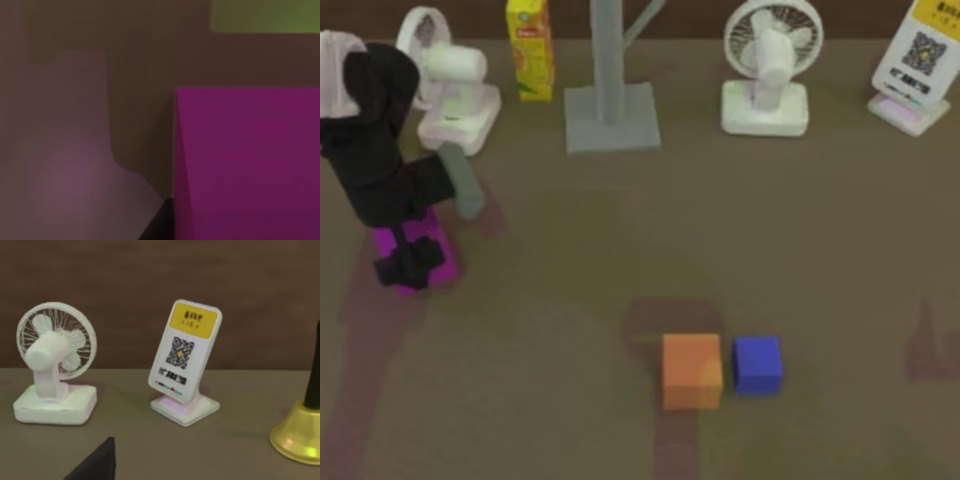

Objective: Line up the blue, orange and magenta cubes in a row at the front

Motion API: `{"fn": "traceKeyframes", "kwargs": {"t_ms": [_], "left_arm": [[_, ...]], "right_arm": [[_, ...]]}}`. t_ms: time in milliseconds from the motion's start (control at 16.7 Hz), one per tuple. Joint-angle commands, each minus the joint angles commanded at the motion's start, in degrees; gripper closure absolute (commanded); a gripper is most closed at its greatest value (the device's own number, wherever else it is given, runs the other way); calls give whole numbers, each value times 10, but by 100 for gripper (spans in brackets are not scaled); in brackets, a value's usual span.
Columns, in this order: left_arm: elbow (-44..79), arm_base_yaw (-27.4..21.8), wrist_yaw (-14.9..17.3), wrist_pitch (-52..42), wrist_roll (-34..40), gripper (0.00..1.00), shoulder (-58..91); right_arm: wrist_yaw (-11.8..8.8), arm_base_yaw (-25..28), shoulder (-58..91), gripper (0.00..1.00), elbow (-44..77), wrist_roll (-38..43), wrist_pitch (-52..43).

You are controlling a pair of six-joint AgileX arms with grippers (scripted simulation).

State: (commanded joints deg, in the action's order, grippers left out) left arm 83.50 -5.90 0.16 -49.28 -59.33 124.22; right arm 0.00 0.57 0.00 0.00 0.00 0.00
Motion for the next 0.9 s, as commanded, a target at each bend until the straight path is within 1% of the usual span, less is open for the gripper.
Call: {"fn": "traceKeyframes", "kwargs": {"t_ms": [300,480,780,900], "left_arm": [[0,0,0,0,0,100,0],[9,1,2,-17,2,100,-12],[69,9,2,-119,3,100,-45],[86,11,2,-143,4,100,-57]], "right_arm": [[0,0,0,0,0,0,0],[0,0,0,0,0,0,0],[0,0,0,0,0,0,0],[0,0,0,0,0,0,0]]}}
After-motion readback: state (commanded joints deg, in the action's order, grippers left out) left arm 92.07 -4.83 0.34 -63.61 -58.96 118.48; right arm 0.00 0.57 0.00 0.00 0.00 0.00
